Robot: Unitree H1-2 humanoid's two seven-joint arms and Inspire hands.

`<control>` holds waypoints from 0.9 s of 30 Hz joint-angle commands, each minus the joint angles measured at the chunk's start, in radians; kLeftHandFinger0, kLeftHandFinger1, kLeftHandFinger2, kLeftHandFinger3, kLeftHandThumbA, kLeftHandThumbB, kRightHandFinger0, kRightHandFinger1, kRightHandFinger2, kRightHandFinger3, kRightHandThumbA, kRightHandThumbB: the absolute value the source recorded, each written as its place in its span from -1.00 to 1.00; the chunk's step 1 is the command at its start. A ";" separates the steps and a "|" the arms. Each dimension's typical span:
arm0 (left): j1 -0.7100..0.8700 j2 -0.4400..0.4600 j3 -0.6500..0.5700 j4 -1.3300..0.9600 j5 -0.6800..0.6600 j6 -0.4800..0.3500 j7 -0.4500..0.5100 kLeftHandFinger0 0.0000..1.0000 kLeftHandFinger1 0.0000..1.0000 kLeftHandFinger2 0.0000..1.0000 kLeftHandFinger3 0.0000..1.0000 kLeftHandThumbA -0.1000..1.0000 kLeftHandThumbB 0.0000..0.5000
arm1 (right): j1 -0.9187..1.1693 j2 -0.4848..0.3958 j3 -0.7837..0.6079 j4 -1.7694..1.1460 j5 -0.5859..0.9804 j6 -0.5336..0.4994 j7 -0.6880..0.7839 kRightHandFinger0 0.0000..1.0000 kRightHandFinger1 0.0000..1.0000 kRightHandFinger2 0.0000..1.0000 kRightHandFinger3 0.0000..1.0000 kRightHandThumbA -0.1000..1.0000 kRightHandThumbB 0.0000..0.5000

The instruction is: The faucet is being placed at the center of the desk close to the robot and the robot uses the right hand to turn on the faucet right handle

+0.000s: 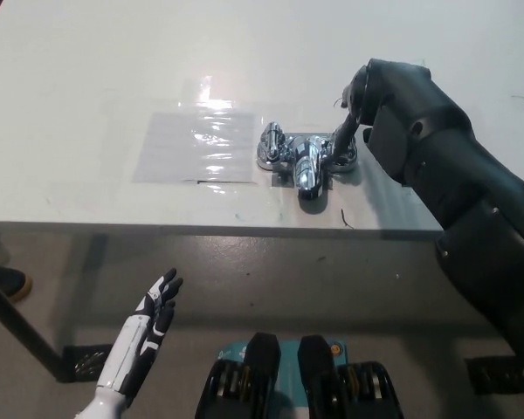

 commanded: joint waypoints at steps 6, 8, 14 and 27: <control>-0.021 0.013 -0.004 -0.023 0.004 -0.029 0.026 1.00 1.00 1.00 1.00 1.00 1.00 | -0.039 -0.047 0.043 -0.002 -0.055 0.011 -0.033 1.00 1.00 1.00 1.00 0.63 -0.06; -0.025 0.015 -0.002 -0.023 -0.001 -0.027 0.023 1.00 1.00 1.00 1.00 1.00 1.00 | -0.044 -0.050 0.051 -0.001 -0.062 0.000 -0.010 1.00 1.00 1.00 1.00 0.62 -0.04; -0.024 0.015 -0.002 -0.025 0.008 -0.018 0.028 1.00 1.00 1.00 1.00 1.00 1.00 | -0.054 -0.065 0.105 0.009 -0.094 -0.018 0.034 1.00 1.00 1.00 1.00 0.62 0.16; -0.029 0.018 -0.005 -0.024 0.022 -0.025 0.028 1.00 1.00 1.00 1.00 1.00 1.00 | -0.053 -0.098 0.087 0.003 -0.070 -0.018 0.034 1.00 1.00 1.00 1.00 0.48 0.55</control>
